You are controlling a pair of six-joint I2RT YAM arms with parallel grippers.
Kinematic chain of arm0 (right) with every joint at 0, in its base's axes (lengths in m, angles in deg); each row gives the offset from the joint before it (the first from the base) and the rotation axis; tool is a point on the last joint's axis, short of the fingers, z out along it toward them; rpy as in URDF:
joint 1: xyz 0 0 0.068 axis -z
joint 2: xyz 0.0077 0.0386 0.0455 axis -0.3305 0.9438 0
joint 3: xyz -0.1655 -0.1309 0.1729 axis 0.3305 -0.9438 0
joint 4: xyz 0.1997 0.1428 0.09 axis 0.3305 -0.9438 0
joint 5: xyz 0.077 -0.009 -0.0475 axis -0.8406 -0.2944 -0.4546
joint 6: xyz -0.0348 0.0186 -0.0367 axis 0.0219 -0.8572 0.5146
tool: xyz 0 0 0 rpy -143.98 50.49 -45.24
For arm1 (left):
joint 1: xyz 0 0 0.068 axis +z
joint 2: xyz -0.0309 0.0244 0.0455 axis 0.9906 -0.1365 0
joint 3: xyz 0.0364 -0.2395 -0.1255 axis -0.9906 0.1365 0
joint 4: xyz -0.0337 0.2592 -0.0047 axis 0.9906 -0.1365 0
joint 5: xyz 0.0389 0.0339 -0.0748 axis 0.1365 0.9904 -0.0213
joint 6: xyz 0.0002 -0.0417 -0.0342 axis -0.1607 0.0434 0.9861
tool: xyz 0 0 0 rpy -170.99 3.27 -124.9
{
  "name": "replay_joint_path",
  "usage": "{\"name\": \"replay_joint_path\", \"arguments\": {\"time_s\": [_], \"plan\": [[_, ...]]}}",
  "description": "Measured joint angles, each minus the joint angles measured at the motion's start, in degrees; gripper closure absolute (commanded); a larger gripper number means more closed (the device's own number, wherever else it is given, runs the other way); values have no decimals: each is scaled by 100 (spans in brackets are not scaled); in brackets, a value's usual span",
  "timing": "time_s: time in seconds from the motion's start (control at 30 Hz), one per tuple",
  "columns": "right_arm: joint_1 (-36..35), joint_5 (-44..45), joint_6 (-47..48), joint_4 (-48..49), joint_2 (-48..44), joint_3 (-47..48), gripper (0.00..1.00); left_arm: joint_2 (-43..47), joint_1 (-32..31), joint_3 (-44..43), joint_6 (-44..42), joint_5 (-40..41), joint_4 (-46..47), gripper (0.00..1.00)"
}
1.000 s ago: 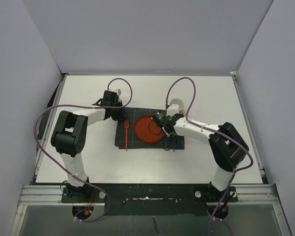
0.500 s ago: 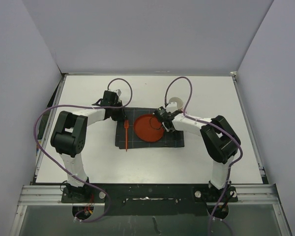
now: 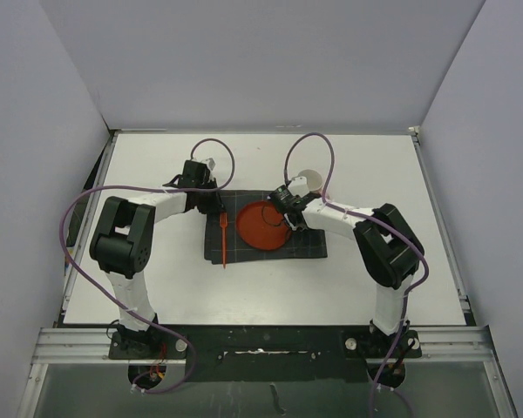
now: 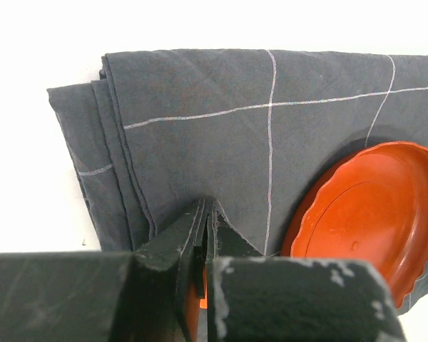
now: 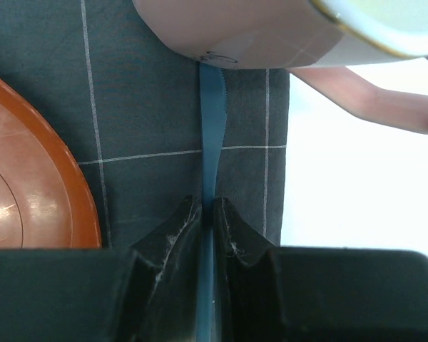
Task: Set the dinner table for one person
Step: Adjust the knife on the napkin.
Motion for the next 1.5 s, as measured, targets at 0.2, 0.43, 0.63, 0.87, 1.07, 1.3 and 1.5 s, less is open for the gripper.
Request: {"name": "replay_joint_path", "arguments": {"time_s": [0.2,0.43,0.63,0.87,1.07,1.3,1.5], "plan": [[0,-2,129,2,0,0,100,0,0,0,0,2,-2,100],[-28,-31,216,48,0,0,100,0,0,0,0,2,-2,100],[-205,-46,269,160,0,0,100,0,0,0,0,7,-2,100],[-363,-44,286,227,37,0,100,0,0,0,0,7,0,100],[-177,-46,299,282,87,-35,100,0,0,0,0,7,0,100],[-20,-50,382,391,81,-133,100,0,-2,0,2,4,0,100],[-20,-48,428,415,81,-140,100,0,-4,0,2,7,0,100]]}}
